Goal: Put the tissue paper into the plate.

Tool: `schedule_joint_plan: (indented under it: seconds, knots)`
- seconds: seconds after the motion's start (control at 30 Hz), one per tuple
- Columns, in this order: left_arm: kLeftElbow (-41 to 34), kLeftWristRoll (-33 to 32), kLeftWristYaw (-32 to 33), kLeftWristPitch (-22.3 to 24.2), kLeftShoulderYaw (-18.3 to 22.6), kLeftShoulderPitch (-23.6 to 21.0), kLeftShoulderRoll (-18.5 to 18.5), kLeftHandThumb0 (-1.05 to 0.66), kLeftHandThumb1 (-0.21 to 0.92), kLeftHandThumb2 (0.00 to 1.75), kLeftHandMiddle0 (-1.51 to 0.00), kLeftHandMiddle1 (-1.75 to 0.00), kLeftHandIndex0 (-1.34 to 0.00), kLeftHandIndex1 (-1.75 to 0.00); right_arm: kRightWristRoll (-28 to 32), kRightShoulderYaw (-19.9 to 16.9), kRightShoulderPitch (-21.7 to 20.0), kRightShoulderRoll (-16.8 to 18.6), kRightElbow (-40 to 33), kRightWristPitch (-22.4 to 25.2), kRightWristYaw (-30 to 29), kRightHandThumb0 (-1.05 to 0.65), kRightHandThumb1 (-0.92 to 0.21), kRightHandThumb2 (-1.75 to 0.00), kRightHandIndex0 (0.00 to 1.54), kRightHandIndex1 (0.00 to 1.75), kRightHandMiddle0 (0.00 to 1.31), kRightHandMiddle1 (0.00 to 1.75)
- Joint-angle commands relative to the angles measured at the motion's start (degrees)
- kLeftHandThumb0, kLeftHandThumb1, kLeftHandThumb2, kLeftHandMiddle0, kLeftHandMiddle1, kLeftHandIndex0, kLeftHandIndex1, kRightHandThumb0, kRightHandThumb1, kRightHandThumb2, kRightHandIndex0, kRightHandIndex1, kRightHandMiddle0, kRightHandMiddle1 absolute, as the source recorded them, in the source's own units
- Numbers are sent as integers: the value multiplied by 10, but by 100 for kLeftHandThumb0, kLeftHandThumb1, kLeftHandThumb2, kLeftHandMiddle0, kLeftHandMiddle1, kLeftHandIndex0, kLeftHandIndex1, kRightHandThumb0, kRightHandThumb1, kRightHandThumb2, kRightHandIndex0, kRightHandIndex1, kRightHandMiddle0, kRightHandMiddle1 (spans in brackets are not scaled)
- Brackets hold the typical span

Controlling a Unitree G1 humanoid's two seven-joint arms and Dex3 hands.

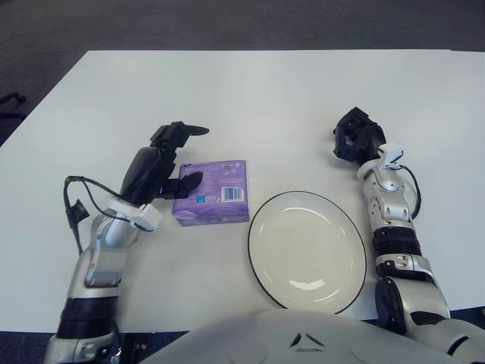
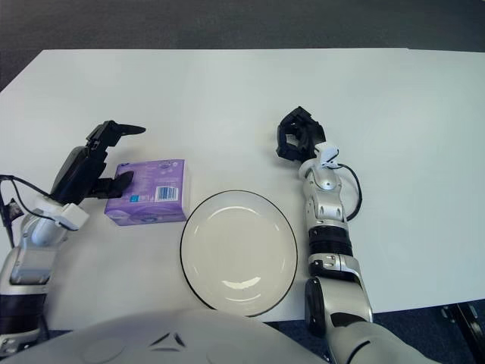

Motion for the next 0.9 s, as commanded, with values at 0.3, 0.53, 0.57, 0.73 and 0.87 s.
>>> schedule_joint_plan:
  seconds: [0.3, 0.53, 0.57, 0.73, 0.87]
  knots:
    - [-56, 4, -64, 17, 6, 37, 70, -105, 92, 90, 0, -5, 0, -10, 10, 3, 79, 24, 55, -2, -2, -43, -49, -111, 127, 175, 48, 175]
    - [-75, -14, -79, 24, 10, 47, 77, -105, 92, 95, 0, 0, 0, -1, 11, 3, 77, 23, 56, 1, -3, -43, -49, -111, 127, 175, 48, 175]
    - [-81, -17, -83, 28, 12, 50, 77, -105, 92, 95, 0, 0, 0, -1, 11, 3, 77, 23, 56, 1, -4, -43, -49, -111, 127, 175, 48, 175]
    - [-117, -31, -97, 56, 14, 63, 69, -105, 92, 96, 0, 0, 0, 0, 9, 2, 75, 23, 60, 0, -7, -43, -49, -110, 127, 175, 48, 175]
    - [-148, -43, -112, 89, 13, 69, 67, -105, 92, 98, 0, 0, 0, 0, 8, 2, 72, 21, 66, -4, -6, -43, -49, -110, 127, 175, 48, 175]
